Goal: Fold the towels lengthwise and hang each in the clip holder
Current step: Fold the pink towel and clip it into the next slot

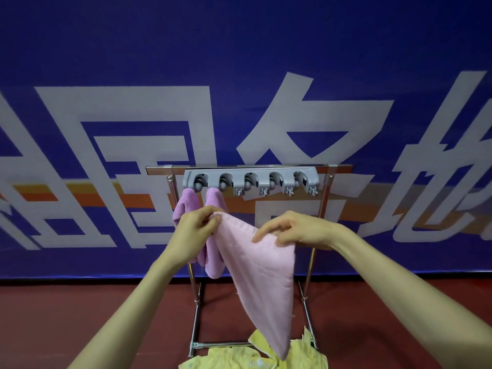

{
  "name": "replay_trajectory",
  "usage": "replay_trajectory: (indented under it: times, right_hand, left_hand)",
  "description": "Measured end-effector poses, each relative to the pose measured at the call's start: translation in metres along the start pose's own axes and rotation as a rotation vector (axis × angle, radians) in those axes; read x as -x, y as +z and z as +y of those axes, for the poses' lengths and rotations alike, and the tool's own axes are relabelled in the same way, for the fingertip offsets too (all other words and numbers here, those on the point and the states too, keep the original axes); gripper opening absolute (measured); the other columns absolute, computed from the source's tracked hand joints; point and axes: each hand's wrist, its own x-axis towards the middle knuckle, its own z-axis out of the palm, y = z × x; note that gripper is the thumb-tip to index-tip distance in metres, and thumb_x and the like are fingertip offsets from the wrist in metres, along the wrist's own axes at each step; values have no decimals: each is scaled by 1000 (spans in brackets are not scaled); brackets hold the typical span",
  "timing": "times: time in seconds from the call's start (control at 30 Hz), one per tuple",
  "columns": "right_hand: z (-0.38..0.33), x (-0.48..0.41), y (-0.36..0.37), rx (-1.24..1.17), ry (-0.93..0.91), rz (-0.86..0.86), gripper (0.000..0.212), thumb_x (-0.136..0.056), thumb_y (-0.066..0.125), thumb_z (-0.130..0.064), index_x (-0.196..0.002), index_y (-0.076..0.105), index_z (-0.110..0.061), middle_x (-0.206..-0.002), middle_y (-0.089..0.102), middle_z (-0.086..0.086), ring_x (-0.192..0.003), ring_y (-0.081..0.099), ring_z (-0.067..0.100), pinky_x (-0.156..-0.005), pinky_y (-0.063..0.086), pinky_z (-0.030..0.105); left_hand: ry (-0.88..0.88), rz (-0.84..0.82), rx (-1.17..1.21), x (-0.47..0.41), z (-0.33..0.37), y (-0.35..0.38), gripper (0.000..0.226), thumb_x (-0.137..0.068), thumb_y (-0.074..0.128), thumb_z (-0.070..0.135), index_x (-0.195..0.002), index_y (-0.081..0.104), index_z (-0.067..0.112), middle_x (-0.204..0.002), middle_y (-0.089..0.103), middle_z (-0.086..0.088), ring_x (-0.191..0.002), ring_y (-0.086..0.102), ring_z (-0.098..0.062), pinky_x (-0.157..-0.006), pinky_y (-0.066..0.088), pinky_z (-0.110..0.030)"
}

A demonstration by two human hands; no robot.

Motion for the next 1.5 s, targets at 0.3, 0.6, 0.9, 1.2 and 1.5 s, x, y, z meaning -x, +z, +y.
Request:
replay_trajectory:
  times: [0.3,0.6,0.9,1.2,1.5]
  right_hand:
    - [14,9,2,27,31,-5,40,-81,48,12,-104,71,-11,-83,74,-1,-70,65,16,-71,52,36]
    - [16,-9,8,227,-86,243,28,-71,62,5,-78,77,-17,-67,68,4,-55,51,15,-55,46,29]
    - [4,-30,12,222,-153,285,10,-69,76,2,-72,72,-7,-111,69,5,-82,61,-13,-75,45,10]
    - [9,-52,31,-33,-173,441,22,-58,79,-34,-58,61,-20,-85,63,34,-73,53,19,-70,43,36]
    - [2,-45,31,-11,-222,575,23,-69,78,-11,-79,58,-15,-73,63,6,-68,55,16,-68,46,34]
  left_hand:
    - [38,-81,-20,4,9,8,23,-96,48,13,-96,69,22,-87,73,8,-84,64,2,-76,46,-10]
    - [59,-13,-92,11,9,7,21,-95,51,12,-87,66,24,-57,61,20,-57,54,-3,-58,41,-9]
    - [16,93,-111,25,-1,19,16,-94,54,12,-85,65,20,-57,59,25,-55,52,3,-52,36,-8]
    - [-17,86,87,33,8,32,9,-96,53,18,-90,59,20,-58,63,18,-48,48,1,-50,37,-12]
    - [-52,101,227,30,13,37,11,-97,48,19,-98,52,28,-64,64,16,-57,50,-2,-56,44,-23]
